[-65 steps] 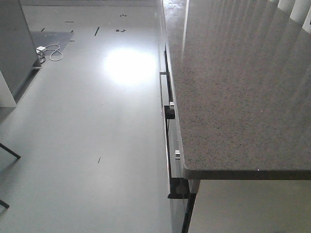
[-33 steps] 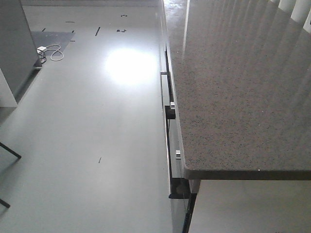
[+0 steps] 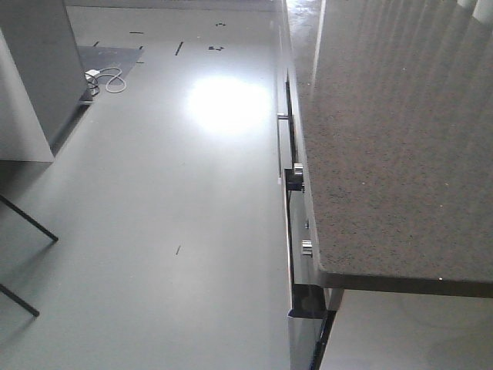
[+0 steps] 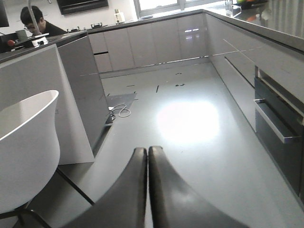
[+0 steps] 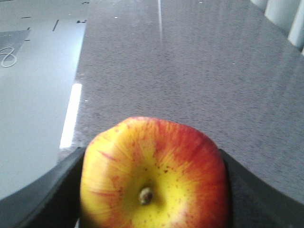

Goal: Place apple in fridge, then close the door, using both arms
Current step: 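Hold the apple in the right gripper while the base turns away, then carry the apple in the right gripper toward the open refrigerator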

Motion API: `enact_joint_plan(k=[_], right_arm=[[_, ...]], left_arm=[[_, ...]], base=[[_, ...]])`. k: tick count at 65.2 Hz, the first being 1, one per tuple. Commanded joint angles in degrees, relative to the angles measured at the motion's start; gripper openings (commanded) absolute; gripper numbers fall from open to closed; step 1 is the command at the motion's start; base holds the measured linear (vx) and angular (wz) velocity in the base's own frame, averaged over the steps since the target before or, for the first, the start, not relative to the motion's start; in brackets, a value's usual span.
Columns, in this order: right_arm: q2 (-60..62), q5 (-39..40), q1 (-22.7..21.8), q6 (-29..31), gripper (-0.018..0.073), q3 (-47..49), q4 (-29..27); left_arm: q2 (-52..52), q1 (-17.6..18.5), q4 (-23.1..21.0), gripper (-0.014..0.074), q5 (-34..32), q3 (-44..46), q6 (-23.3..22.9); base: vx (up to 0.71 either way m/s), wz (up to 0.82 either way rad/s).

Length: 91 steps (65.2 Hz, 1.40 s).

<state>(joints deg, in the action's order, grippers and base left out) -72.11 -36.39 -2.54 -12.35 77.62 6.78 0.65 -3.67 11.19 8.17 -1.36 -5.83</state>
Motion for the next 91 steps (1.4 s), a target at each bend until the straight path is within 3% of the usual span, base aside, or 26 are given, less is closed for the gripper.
enact_joint_plan(k=[1, 91], right_arm=[[1.62, 4.38, -0.2, 0.46, 0.0221, 1.72, 0.53], [1.62, 4.2, -0.2, 0.46, 0.0221, 1.72, 0.53]], left_arm=[[0.78, 0.21, -0.04, -0.0006, -4.47, 0.99, -0.42], [0.78, 0.21, -0.04, -0.0006, -4.47, 0.99, -0.42]], base=[[0.0, 0.28], [-0.01, 0.48]])
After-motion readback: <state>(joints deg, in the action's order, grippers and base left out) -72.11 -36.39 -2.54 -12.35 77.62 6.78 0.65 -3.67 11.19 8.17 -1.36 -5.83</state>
